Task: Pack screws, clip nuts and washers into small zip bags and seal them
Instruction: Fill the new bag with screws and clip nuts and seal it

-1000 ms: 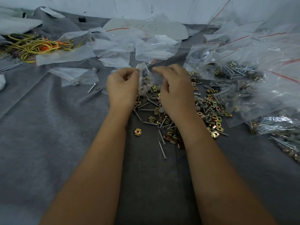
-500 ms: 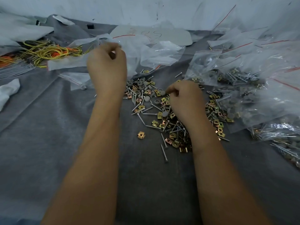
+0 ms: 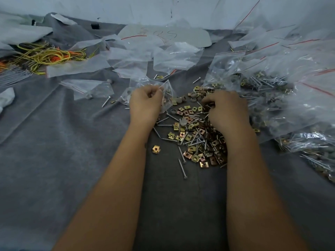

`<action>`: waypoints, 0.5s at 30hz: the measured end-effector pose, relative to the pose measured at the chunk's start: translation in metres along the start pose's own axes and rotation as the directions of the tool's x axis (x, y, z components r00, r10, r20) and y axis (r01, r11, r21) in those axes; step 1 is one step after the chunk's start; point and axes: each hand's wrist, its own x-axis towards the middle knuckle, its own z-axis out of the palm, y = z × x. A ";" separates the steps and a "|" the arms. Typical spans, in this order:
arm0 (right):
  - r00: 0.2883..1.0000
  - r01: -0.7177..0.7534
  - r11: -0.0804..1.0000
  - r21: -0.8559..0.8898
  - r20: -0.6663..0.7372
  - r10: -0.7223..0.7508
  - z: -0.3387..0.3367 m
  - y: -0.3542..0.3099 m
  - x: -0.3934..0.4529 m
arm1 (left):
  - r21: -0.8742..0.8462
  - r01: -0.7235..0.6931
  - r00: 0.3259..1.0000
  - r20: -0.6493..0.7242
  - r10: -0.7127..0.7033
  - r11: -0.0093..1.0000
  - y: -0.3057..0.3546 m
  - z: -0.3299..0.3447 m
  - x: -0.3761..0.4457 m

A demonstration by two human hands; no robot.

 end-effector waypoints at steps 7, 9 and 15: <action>0.986 0.127 0.992 -0.003 -0.107 -0.126 0.004 -0.012 0.003 | 0.051 -0.054 0.998 0.020 0.053 0.997 0.001 0.004 -0.003; 0.989 0.149 0.985 -0.087 0.007 -0.149 0.010 -0.015 0.003 | 0.045 -0.043 0.999 0.019 0.043 0.998 0.000 0.004 -0.003; 0.997 0.063 0.990 -0.128 -0.036 -0.068 0.016 -0.021 0.003 | -0.009 -0.029 0.999 0.027 0.029 1.000 0.001 0.007 -0.006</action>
